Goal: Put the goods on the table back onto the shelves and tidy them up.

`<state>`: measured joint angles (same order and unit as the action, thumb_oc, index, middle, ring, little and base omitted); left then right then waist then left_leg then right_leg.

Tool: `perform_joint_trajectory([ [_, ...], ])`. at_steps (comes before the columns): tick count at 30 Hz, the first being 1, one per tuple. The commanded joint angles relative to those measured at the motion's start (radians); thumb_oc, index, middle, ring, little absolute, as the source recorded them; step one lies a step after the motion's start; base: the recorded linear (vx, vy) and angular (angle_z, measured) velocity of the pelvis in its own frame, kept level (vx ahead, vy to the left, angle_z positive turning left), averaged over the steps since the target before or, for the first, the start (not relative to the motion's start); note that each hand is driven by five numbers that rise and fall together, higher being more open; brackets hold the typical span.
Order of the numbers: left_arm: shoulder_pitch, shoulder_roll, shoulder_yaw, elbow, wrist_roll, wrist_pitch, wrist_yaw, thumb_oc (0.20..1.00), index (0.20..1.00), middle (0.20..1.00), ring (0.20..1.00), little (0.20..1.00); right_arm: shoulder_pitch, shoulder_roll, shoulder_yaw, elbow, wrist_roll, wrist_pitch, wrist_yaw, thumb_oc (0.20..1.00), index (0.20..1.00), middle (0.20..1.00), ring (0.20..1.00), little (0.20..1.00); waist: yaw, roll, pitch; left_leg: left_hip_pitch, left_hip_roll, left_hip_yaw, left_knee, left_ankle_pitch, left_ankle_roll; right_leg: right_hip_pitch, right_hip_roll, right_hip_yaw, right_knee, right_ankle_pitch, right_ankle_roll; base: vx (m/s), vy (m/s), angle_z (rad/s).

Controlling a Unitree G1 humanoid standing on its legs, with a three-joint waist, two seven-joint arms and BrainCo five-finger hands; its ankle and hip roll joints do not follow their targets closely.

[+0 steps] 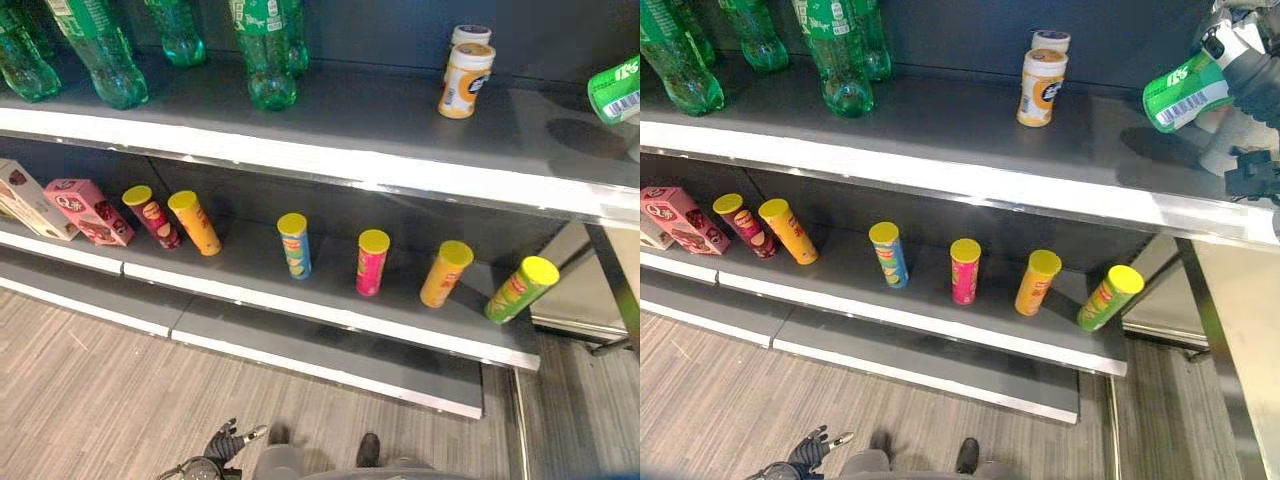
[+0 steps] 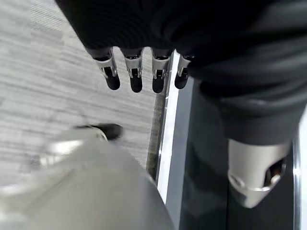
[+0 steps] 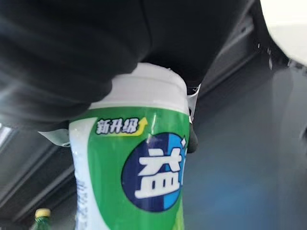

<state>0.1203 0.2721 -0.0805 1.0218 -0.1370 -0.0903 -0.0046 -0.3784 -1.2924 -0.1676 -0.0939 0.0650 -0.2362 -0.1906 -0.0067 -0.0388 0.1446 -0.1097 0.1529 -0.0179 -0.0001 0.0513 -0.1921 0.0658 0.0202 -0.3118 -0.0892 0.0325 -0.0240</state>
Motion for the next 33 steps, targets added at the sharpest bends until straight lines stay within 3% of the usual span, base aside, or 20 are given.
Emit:
perform_joint_trajectory([
  [1, -0.014, 0.07, -0.023, -0.017, 0.0, -0.034, 0.002, 1.0, 1.0, 1.0, 1.0, 1.0, -0.029, -0.045, -0.053, 0.014, 0.051, -0.023, -0.008, 0.2, 0.2, 0.2, 0.2, 0.2, 0.032, -0.016, -0.021, 0.076, -0.017, 0.013, 0.015, -0.036, 0.019, 0.019, -0.115, 0.074, 0.047, -0.081, 0.2, 0.09, 0.083, -0.13],
  [11, -0.022, 0.082, 0.008, 0.048, 0.0, -0.043, 0.002, 1.0, 1.0, 1.0, 1.0, 1.0, -0.229, -0.19, 0.215, 0.079, 0.13, -0.013, 0.109, 0.2, 0.2, 0.2, 0.2, 0.2, 0.022, -0.048, -0.061, 0.157, -0.039, 0.091, -0.053, -0.049, 0.038, 0.003, -0.161, 0.105, 0.018, -0.028, 0.238, 0.05, 0.083, -0.15],
  [18, -0.023, 0.074, 0.013, 0.042, 0.005, -0.047, 0.001, 1.0, 1.0, 1.0, 1.0, 1.0, -0.152, -0.236, 0.149, 0.047, 0.128, -0.019, 0.131, 0.2, 0.2, 0.2, 0.2, 0.2, 0.005, -0.061, -0.067, 0.161, -0.038, 0.106, -0.053, -0.06, 0.043, -0.006, -0.172, 0.118, 0.019, -0.02, 0.249, 0.02, 0.03, -0.07],
  [27, -0.018, 0.062, 0.015, 0.027, 0.024, -0.052, -0.011, 1.0, 1.0, 1.0, 1.0, 1.0, 0.102, -0.248, -0.06, -0.028, 0.101, -0.027, 0.174, 0.2, 0.2, 0.2, 0.2, 0.2, -0.016, -0.067, -0.072, 0.175, -0.035, 0.129, -0.053, -0.071, 0.045, -0.013, -0.178, 0.126, 0.014, -0.011, 0.258, 0.02, 0.014, -0.11],
  [33, -0.026, 0.062, 0.001, 0.015, 0.029, -0.049, -0.017, 1.0, 1.0, 1.0, 1.0, 1.0, 0.128, -0.224, -0.04, -0.042, 0.103, -0.016, 0.202, 0.2, 0.2, 0.2, 0.2, 0.2, -0.01, -0.065, -0.069, 0.175, -0.035, 0.133, -0.051, -0.074, 0.046, -0.013, -0.183, 0.126, 0.012, -0.009, 0.26, 0.0, 0.0, 0.0],
])
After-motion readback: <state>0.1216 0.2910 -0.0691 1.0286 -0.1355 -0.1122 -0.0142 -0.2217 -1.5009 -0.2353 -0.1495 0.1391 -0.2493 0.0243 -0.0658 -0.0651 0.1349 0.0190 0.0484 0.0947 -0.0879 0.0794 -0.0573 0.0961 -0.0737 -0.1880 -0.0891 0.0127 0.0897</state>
